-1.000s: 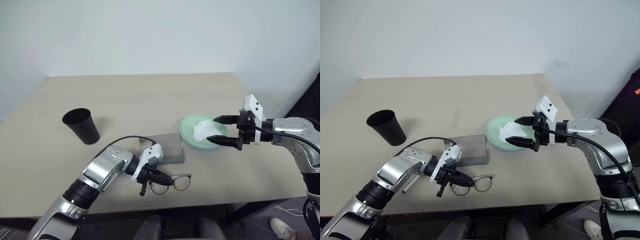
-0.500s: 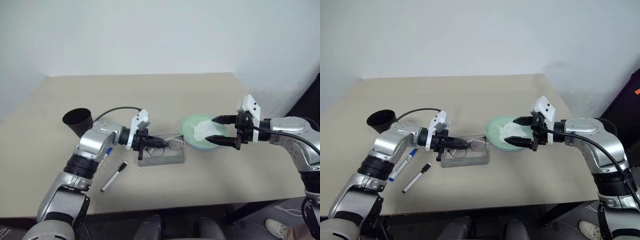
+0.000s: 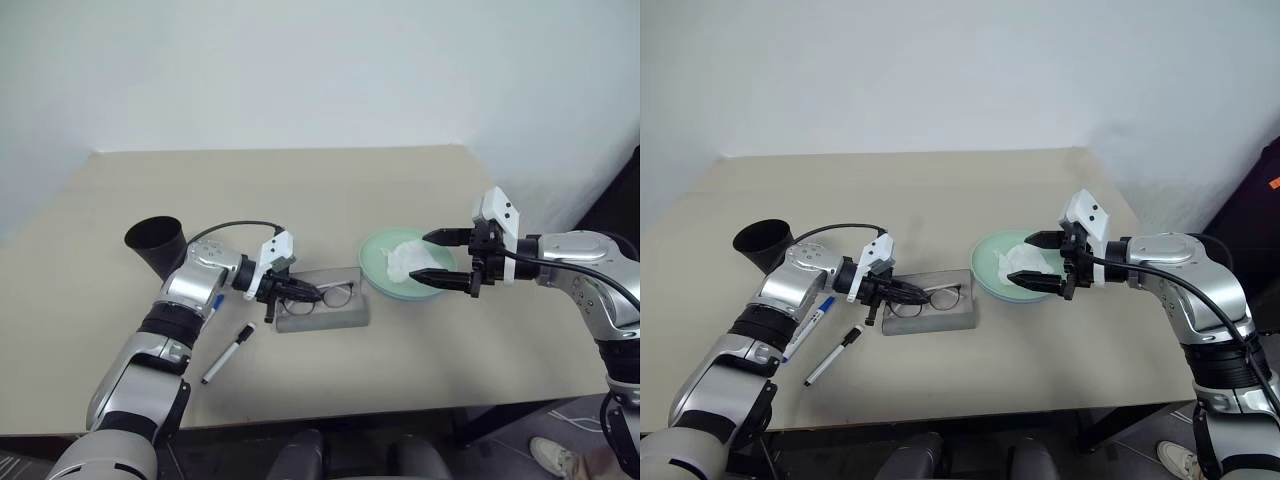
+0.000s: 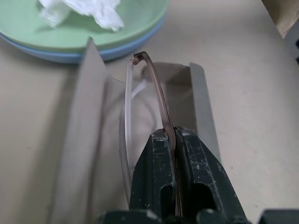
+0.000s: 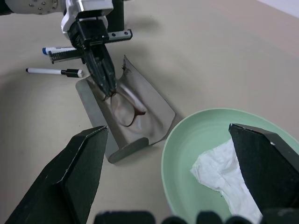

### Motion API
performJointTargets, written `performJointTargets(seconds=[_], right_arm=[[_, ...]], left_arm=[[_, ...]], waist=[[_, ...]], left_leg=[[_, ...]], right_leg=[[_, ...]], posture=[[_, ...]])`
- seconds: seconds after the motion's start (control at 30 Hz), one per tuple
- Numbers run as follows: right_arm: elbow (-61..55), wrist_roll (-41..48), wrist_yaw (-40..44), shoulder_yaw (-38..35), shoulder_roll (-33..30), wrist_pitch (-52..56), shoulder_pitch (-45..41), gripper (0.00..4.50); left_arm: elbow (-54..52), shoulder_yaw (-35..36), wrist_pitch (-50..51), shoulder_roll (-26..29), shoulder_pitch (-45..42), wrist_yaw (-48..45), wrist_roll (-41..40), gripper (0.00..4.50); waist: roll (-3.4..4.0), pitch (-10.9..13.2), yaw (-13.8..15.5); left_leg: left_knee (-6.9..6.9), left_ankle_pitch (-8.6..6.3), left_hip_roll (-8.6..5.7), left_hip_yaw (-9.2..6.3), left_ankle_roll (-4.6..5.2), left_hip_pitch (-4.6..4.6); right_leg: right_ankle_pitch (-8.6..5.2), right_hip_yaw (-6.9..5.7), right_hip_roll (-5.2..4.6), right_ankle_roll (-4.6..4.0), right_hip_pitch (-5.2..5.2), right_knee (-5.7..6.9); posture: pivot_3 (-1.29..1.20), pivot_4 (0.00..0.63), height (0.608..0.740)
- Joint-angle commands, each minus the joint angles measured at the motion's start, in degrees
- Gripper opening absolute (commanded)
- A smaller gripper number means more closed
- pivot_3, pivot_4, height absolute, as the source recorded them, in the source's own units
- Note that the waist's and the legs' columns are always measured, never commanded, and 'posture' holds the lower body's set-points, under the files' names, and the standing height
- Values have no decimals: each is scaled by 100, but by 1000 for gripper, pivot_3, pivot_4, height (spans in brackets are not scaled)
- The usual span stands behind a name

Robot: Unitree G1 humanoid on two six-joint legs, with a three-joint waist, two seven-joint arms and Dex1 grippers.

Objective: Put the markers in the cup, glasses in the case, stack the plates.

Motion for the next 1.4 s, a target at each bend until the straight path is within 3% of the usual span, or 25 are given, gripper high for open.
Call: performJointTargets(seconds=[0.03, 0.43, 0.73, 0.83, 1.17, 1.4], right_arm=[[-127, 18, -3, -164, -31, -80, -47, 4500], [-74, -2, -16, -126, 25, -110, -59, 4500], [-95, -8, -40, -111, 63, -109, -66, 4500], [-96, -22, -43, -111, 64, -107, -66, 4500], [-119, -12, -50, -126, 51, -82, -38, 4500], [-113, -8, -56, -110, 75, -80, -33, 4500]], left_arm=[[-340, -63, 41, 89, 98, -312, 27, 23], [-1622, -252, 1244, 478, 554, -831, -423, 23], [-1497, -197, 868, 302, 599, -560, -172, 23], [-1461, -203, 794, 264, 637, -442, -134, 689], [-1552, 142, 566, 367, 541, -146, -238, 3986], [-1475, 760, 575, 268, 217, 364, -426, 3986]], waist=[[0, 0, 1], [1, -1, 5], [1, -1, 0], [1, -1, 0], [1, -1, 0], [1, -1, 3]], left_leg=[[0, 0, 0, 0, 0, 0], [1, -3, 1, -4, 2, 0], [4, -4, 0, -4, 3, 1], [4, -4, -1, -4, 3, 1], [5, -4, 0, -3, 3, 1], [5, -4, -2, -5, 3, 1]], right_leg=[[0, 0, 0, 0, 0, 0], [0, 0, 0, 0, 0, 1], [0, 0, -1, 0, 3, 0], [0, 0, 0, 0, 3, 0], [0, 0, -1, 1, 3, 0], [0, -1, -1, 1, 2, 0]], posture=[[0, 0, 704], [0, 0, 704], [0, 0, 704], [0, 0, 704], [0, 0, 704], [0, 0, 704]])
